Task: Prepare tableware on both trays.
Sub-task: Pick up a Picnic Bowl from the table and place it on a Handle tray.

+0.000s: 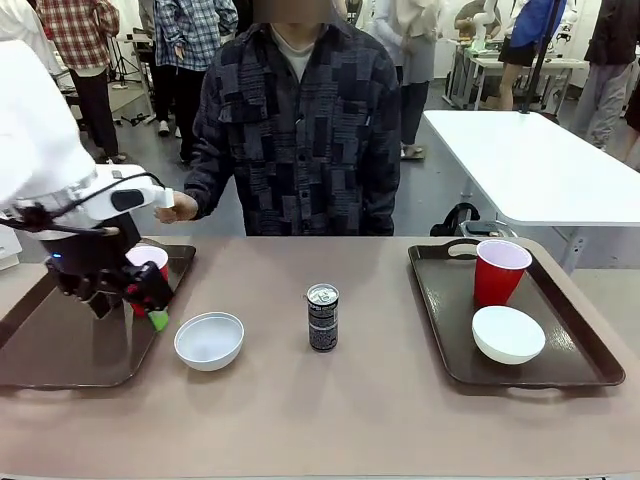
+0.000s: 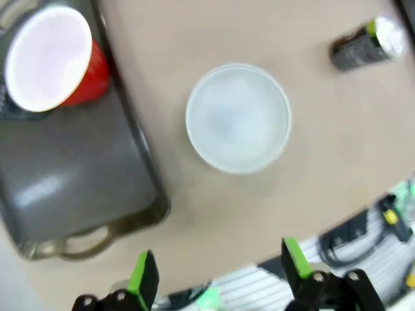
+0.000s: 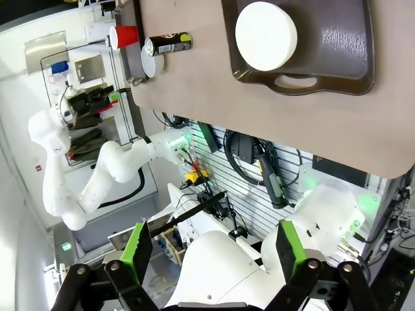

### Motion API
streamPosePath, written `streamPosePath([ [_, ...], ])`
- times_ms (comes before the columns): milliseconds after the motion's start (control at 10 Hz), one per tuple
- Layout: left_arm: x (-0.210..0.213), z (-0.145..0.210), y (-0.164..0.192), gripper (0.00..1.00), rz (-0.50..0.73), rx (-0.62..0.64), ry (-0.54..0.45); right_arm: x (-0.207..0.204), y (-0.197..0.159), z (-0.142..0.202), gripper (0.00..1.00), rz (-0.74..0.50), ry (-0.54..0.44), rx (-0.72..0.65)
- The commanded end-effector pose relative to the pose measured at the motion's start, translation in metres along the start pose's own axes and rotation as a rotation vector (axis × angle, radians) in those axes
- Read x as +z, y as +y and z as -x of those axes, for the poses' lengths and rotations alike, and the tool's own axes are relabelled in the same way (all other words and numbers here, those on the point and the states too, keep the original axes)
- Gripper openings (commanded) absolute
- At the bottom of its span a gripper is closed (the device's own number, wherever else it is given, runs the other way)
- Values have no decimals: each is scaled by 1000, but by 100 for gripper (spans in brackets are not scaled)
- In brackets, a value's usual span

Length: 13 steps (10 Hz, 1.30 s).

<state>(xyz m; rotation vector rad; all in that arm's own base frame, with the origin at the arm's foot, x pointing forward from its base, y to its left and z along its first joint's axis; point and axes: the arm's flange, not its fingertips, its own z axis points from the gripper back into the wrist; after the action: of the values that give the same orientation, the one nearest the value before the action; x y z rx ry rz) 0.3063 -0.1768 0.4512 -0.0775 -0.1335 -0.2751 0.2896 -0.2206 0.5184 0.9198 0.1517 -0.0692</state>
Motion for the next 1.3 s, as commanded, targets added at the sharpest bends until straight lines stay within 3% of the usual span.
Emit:
streamPosePath([
  [0, -45, -26, -3, 100, -19, 112, -17, -1, 0, 1, 100, -4, 1, -7],
  [300, -71, -42, 3, 100, 36, 142, -26, -1, 0, 1, 100, -4, 1, -7],
  [400, -52, -27, 8, 100, 191, 66, 54, -1, 0, 1, 100, -4, 1, -7],
  [500, -69, -36, 7, 100, 15, 101, -13, -1, 0, 1, 100, -4, 1, -7],
  [900, -69, -37, 8, 100, 55, 86, 1, -1, 0, 1, 100, -4, 1, -7],
  [1000, -83, -44, -2, 100, -19, 74, -35, -1, 0, 1, 100, -4, 1, -7],
  [1200, -103, -59, -11, 100, -51, 80, -64, -1, 0, 1, 100, -4, 1, -7],
])
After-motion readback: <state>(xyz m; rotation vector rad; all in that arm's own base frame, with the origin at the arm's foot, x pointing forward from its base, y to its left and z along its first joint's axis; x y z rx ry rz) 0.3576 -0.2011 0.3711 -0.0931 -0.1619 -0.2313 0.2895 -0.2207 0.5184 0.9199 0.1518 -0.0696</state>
